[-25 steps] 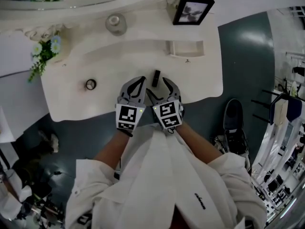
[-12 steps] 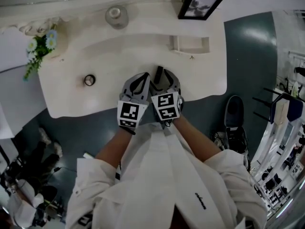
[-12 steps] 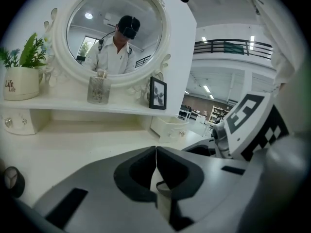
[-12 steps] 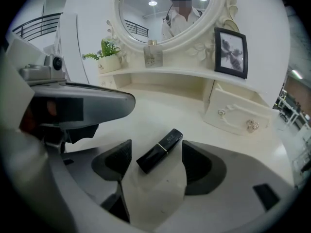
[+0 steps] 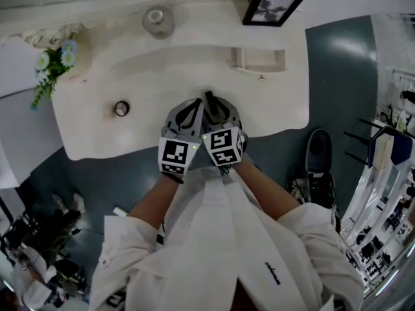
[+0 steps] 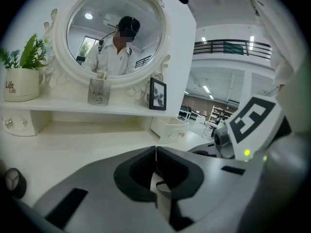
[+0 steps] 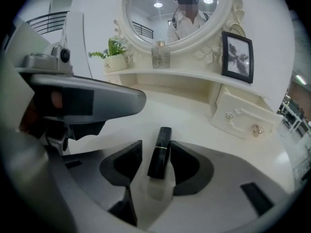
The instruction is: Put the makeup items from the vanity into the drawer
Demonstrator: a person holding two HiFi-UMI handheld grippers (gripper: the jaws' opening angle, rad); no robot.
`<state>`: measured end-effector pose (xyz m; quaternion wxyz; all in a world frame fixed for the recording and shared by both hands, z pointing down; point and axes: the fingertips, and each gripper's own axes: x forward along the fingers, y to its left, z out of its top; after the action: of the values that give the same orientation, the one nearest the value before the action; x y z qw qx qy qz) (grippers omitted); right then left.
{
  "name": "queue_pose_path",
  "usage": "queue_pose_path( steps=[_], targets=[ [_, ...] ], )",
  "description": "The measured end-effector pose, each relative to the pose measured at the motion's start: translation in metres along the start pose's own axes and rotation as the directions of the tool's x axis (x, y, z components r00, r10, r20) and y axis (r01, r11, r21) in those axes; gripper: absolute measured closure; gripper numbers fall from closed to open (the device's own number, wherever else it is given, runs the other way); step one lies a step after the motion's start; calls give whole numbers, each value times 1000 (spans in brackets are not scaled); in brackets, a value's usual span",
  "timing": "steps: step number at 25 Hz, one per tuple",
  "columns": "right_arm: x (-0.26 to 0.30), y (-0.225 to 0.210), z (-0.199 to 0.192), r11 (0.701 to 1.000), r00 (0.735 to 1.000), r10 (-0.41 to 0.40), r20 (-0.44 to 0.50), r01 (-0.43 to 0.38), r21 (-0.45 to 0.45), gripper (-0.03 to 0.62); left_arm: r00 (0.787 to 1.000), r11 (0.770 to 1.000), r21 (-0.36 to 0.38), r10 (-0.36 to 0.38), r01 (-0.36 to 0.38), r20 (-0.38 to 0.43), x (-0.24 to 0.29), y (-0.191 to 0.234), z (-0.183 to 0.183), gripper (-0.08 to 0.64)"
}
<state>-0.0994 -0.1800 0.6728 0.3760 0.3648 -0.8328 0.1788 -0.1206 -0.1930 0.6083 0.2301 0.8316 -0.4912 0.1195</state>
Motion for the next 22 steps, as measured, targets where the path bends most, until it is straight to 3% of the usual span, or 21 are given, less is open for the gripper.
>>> queue_pose_path(
  steps=[4, 10, 22],
  targets=[
    [0, 8, 1, 999, 1000, -21, 4, 21, -42, 476, 1000, 1000, -5, 9, -9, 4, -2, 2, 2, 531],
    [-2, 3, 1, 1000, 1000, -19, 3, 19, -25, 479, 1000, 1000, -1, 15, -15, 13, -4, 3, 8, 532],
    [-51, -55, 32, 995, 987, -102, 121, 101, 19, 479, 998, 998, 48, -44, 42, 51, 10, -25, 44, 532]
  ],
)
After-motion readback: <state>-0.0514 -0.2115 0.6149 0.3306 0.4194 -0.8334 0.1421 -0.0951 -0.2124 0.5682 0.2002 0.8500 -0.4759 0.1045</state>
